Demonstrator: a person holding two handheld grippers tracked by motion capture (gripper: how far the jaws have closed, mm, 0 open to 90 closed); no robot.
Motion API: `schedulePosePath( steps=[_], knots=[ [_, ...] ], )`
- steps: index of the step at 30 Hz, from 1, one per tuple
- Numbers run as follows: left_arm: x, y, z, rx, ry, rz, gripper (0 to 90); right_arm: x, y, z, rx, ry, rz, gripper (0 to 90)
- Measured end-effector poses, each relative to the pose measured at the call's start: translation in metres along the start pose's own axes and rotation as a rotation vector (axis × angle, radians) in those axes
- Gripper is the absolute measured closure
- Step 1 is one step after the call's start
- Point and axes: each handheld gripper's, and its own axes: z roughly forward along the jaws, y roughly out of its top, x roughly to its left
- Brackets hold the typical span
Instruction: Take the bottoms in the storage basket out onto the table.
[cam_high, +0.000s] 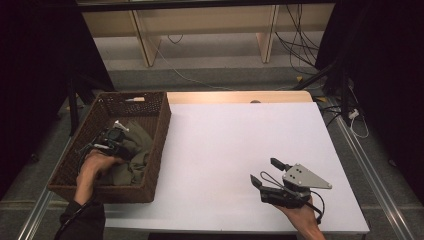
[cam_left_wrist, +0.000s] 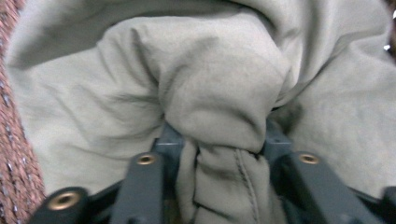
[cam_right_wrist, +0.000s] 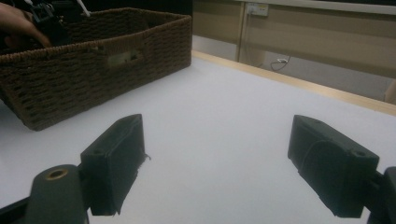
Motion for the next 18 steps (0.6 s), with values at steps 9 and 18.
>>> schedulePosePath(
  steps=[9, 18],
  knots=[
    [0.000, 0.002, -0.009, -0.060, 0.014, -0.010, 74.3, 0.000, 0.000, -0.001, -0.002, -0.002, -0.003, 20.3],
    [-0.001, 0.003, -0.025, -0.154, -0.013, -0.021, 76.5, -0.001, 0.000, 0.000, -0.003, -0.006, -0.001, 20.5]
  ],
)
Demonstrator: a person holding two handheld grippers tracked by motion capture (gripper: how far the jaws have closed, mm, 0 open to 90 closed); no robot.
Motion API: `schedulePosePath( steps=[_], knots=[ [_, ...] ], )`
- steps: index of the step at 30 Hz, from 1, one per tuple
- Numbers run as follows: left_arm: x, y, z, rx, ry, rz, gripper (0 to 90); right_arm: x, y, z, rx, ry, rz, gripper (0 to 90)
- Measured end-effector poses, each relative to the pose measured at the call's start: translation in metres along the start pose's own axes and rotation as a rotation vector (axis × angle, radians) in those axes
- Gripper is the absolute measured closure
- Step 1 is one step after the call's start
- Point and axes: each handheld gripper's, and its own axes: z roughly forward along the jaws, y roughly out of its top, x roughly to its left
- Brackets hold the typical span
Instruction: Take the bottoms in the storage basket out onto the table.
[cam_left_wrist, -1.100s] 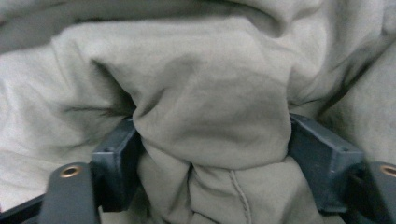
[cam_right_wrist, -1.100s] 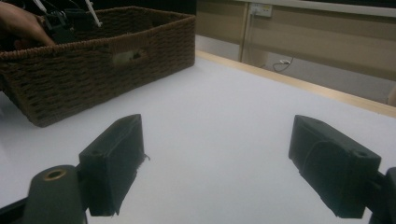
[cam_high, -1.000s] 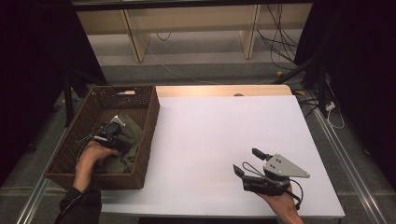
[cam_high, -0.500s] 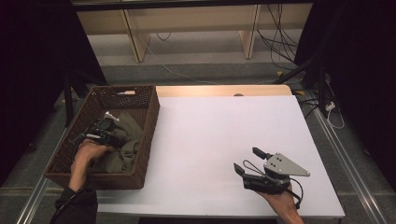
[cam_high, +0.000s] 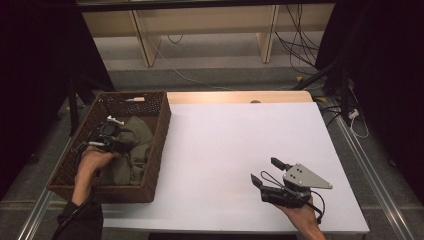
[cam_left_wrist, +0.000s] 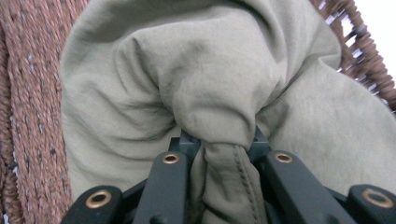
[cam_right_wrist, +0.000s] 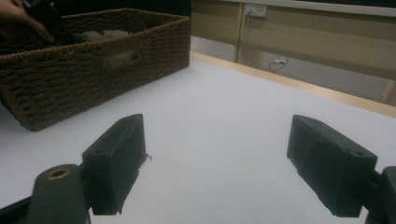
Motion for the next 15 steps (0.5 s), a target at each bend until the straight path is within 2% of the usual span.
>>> schedulePosePath(
  steps=[1, 2, 4, 5, 6, 7, 8, 9, 10, 12, 15],
  knots=[
    [-0.001, 0.001, -0.005, -0.026, 0.000, 0.001, 76.6, 0.000, 0.000, 0.000, -0.002, 0.000, -0.001, 20.5],
    [-0.001, 0.001, -0.005, -0.026, 0.000, 0.001, 76.6, 0.000, 0.000, 0.000, -0.002, 0.000, -0.001, 20.5],
    [-0.001, 0.003, -0.013, -0.076, -0.011, -0.004, 76.6, 0.000, 0.000, 0.000, -0.002, 0.000, -0.001, 20.5],
    [-0.001, 0.003, -0.013, -0.076, -0.011, -0.004, 76.7, 0.000, 0.000, 0.000, -0.002, 0.000, -0.001, 20.5],
    [-0.002, 0.004, -0.016, -0.087, -0.016, -0.003, 76.7, 0.000, 0.000, 0.000, -0.001, -0.001, -0.001, 20.5],
    [-0.003, 0.005, -0.022, -0.120, -0.024, -0.002, 76.7, 0.000, 0.000, 0.000, 0.000, 0.000, -0.001, 20.6],
    [-0.003, 0.005, -0.022, -0.120, -0.024, -0.002, 76.7, 0.000, 0.000, 0.000, 0.000, 0.000, -0.001, 20.6],
    [-0.005, 0.006, -0.028, -0.149, -0.028, -0.002, 76.7, 0.000, 0.000, 0.000, -0.001, -0.001, -0.001, 20.6],
    [-0.005, 0.006, -0.028, -0.149, -0.028, -0.002, 76.7, 0.000, 0.000, 0.000, -0.001, -0.001, -0.001, 20.6],
    [-0.007, 0.008, -0.034, -0.185, -0.039, -0.005, 76.7, 0.000, 0.000, 0.000, -0.005, -0.001, 0.001, 20.6],
    [-0.008, 0.009, -0.038, -0.213, -0.041, -0.003, 76.8, 0.000, 0.000, 0.000, -0.005, -0.002, 0.000, 20.6]
  ],
)
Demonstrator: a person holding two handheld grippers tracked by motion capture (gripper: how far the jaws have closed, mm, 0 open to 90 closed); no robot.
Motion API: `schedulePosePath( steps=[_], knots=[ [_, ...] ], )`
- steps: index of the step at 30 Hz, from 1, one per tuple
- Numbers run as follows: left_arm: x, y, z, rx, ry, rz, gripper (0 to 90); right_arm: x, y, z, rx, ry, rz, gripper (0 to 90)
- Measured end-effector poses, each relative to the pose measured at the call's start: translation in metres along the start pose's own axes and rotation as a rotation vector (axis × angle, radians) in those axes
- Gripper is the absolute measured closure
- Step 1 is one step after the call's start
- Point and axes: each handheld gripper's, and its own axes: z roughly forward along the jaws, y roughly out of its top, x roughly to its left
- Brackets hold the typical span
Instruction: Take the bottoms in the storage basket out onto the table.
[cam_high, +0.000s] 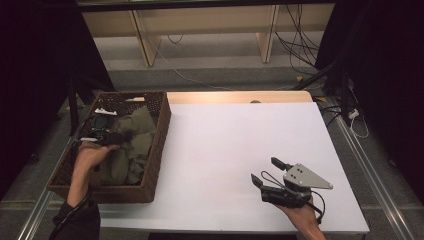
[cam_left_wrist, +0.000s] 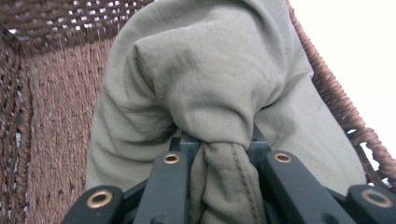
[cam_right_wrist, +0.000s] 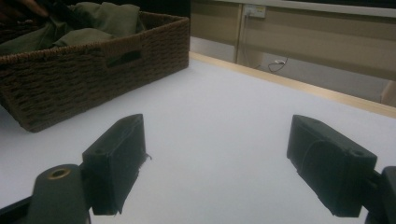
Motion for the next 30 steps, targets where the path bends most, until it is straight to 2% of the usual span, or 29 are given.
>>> schedulePosePath(
  steps=[8, 9, 11, 18, 24, 30],
  knots=[
    [-0.004, 0.005, -0.011, -0.058, -0.023, 0.001, 76.8, 0.000, 0.000, 0.000, -0.001, -0.001, 0.001, 20.6],
    [-0.006, 0.006, -0.015, -0.079, -0.031, -0.004, 76.7, 0.000, 0.000, 0.000, -0.001, -0.001, 0.001, 20.6],
    [-0.006, 0.007, -0.016, -0.089, -0.032, -0.005, 76.8, 0.000, 0.000, 0.000, -0.001, -0.001, 0.001, 20.6],
    [-0.010, 0.011, -0.030, -0.166, -0.057, -0.023, 76.9, 0.000, 0.000, 0.000, -0.004, -0.003, 0.001, 20.6],
    [-0.012, 0.014, -0.037, -0.208, -0.068, -0.030, 76.9, 0.000, 0.000, -0.001, -0.002, -0.005, 0.000, 20.6],
    [-0.014, 0.016, -0.041, -0.229, -0.081, -0.026, 76.9, 0.000, 0.000, -0.001, -0.004, -0.005, 0.001, 20.6]
  ],
)
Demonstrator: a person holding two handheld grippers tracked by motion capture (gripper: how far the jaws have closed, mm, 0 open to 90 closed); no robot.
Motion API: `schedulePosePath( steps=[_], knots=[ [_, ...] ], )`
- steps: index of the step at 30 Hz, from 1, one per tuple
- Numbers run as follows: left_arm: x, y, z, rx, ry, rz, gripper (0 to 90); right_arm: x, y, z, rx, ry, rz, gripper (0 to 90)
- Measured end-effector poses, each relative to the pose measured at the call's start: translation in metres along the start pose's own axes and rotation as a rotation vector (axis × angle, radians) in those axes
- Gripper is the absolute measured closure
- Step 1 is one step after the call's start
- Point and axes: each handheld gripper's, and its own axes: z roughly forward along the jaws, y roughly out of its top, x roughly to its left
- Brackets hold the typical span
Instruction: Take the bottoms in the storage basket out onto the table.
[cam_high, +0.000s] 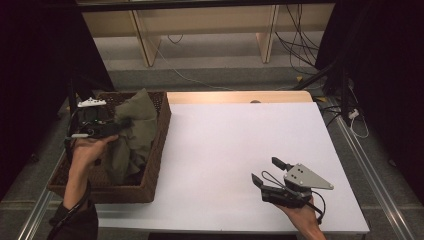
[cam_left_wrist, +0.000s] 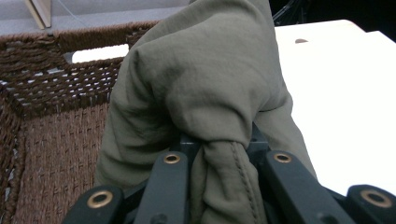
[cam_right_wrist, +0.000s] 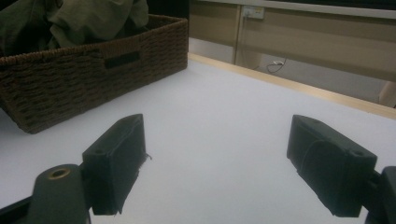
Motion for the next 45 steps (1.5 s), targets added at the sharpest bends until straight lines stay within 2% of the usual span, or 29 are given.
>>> schedulePosePath(
  steps=[7, 16, 23, 33, 45],
  knots=[
    [-0.002, 0.005, -0.005, -0.030, -0.020, -0.003, 77.0, -0.001, 0.000, -0.001, 0.003, -0.005, 0.000, 20.6],
    [-0.011, 0.014, -0.009, -0.068, -0.045, 0.015, 77.0, -0.001, 0.000, -0.001, -0.005, -0.002, 0.007, 20.6],
    [-0.017, 0.023, -0.010, -0.095, -0.087, 0.021, 77.0, -0.002, 0.000, -0.001, -0.004, -0.007, 0.015, 20.6],
    [-0.024, 0.029, -0.010, -0.122, -0.122, 0.019, 77.0, -0.003, 0.000, -0.001, -0.004, -0.009, 0.017, 20.6],
    [-0.036, 0.039, -0.017, -0.179, -0.198, 0.017, 77.1, -0.003, -0.001, -0.001, -0.004, -0.011, 0.019, 20.6]
  ],
)
